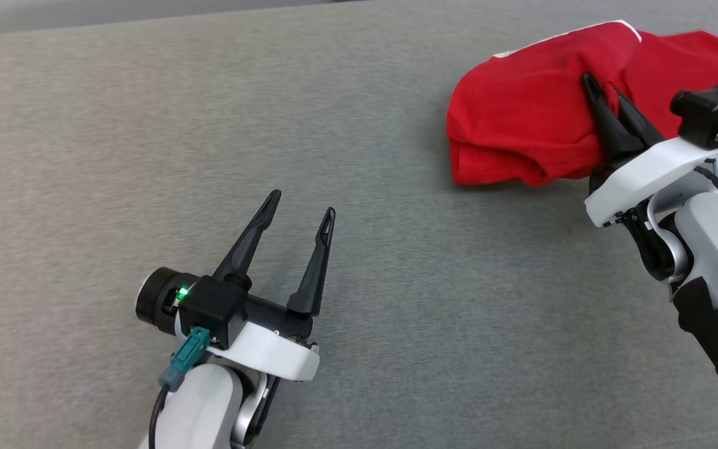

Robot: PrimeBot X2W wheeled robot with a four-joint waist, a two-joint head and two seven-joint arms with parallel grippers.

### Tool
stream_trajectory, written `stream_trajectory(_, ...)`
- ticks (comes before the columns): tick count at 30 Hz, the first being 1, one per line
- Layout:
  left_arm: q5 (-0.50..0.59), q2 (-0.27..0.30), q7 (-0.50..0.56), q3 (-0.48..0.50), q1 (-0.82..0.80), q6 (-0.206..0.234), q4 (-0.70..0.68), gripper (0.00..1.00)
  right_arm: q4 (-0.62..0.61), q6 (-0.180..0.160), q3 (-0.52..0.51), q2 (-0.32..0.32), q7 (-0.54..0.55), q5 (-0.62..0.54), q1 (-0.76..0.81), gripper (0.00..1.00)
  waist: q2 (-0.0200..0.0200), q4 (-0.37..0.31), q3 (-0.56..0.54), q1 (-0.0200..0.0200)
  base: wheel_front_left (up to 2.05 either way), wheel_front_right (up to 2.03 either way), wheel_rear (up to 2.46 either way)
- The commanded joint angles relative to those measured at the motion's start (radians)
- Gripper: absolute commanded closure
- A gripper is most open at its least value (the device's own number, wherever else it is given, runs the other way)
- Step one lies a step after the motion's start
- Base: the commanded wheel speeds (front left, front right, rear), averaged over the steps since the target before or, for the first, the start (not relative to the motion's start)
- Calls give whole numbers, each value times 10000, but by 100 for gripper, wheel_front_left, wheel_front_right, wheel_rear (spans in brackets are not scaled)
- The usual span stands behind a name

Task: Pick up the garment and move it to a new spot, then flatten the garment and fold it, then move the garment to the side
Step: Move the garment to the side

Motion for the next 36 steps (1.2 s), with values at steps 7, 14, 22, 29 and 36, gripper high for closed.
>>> stream_trajectory(7, 206, 259, 14, -11, -451, -104, 53, 0, -131, 1, -453, 169, -58, -288, -56, 100, 0, -1135, 542, 0, 0, 0, 0)
stream_trajectory(14, 337, 444, 213, -112, -680, -108, -59, 0, 32, 1, -568, -125, -60, -694, -697, 100, 0, -1503, 992, 0, 0, 0, 0)
stream_trajectory(22, 410, 549, 377, -230, -1044, -126, -201, 0, 414, 0, -396, -850, -60, -747, -1786, 100, 0, -1294, 1680, 0, 0, 0, 0)
stream_trajectory(29, 333, 637, 329, -190, -1178, -76, -149, 0, 195, 0, -286, -1683, -60, -408, -2229, 100, 0, -1034, 2011, 0, 0, 0, 0)
stream_trajectory(36, 305, 727, 290, -179, -1206, -4, -203, 0, 24, 0, -246, -2249, -58, -124, -1891, 100, 0, -905, 2130, 0, 0, 0, 0)
